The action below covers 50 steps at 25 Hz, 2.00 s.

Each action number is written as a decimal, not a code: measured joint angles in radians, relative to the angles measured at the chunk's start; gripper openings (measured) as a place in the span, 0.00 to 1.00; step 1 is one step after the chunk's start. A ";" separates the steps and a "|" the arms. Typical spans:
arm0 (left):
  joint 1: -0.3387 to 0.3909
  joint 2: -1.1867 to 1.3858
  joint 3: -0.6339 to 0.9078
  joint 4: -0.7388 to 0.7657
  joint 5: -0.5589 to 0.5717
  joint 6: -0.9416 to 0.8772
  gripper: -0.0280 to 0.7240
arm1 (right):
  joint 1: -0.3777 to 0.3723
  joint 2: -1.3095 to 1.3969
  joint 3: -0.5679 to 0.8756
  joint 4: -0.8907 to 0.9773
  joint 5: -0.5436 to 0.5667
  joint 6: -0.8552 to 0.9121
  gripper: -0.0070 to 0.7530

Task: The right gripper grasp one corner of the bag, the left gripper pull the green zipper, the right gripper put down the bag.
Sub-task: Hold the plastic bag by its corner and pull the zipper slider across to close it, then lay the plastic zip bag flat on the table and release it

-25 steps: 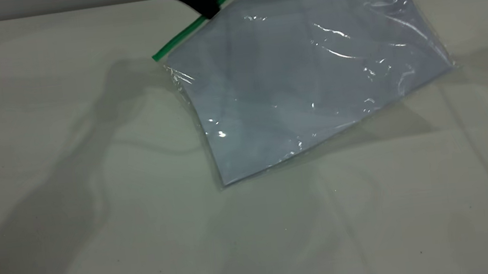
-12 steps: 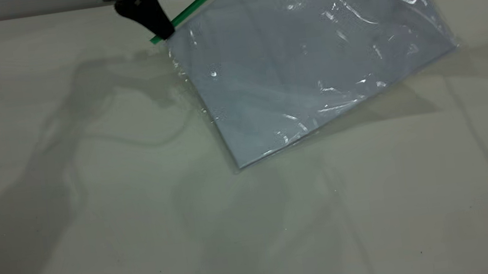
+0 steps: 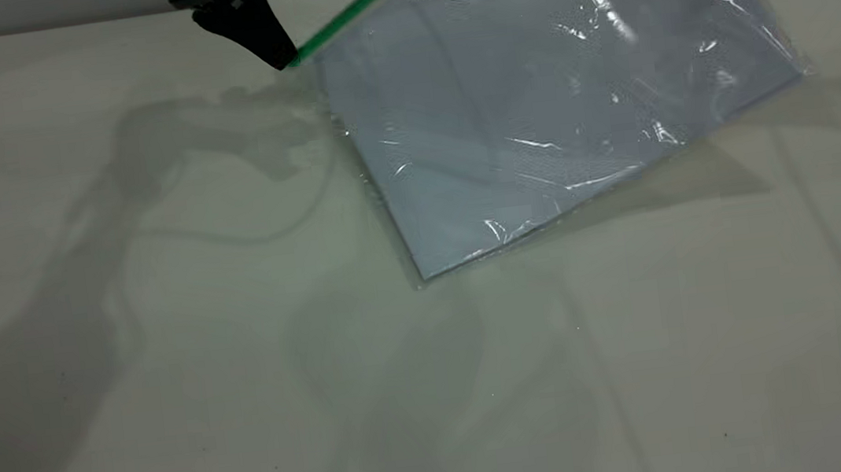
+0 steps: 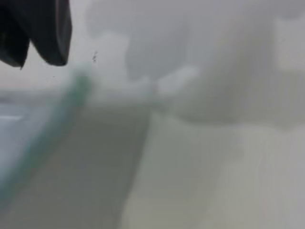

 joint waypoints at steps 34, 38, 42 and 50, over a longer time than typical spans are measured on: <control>-0.019 -0.734 0.000 0.207 0.022 -0.368 0.56 | 0.254 -0.356 0.039 -0.684 -0.217 0.735 0.67; -0.019 -0.836 0.000 0.305 0.022 -0.482 0.56 | 0.254 -0.563 0.039 -0.778 -0.054 0.942 0.62; -0.019 -0.922 0.000 0.403 0.022 -0.598 0.55 | 0.254 -0.736 0.039 -0.884 0.137 1.095 0.56; -0.019 -1.110 0.161 0.442 0.022 -0.650 0.55 | 0.254 -0.983 0.040 -1.068 0.184 1.352 0.50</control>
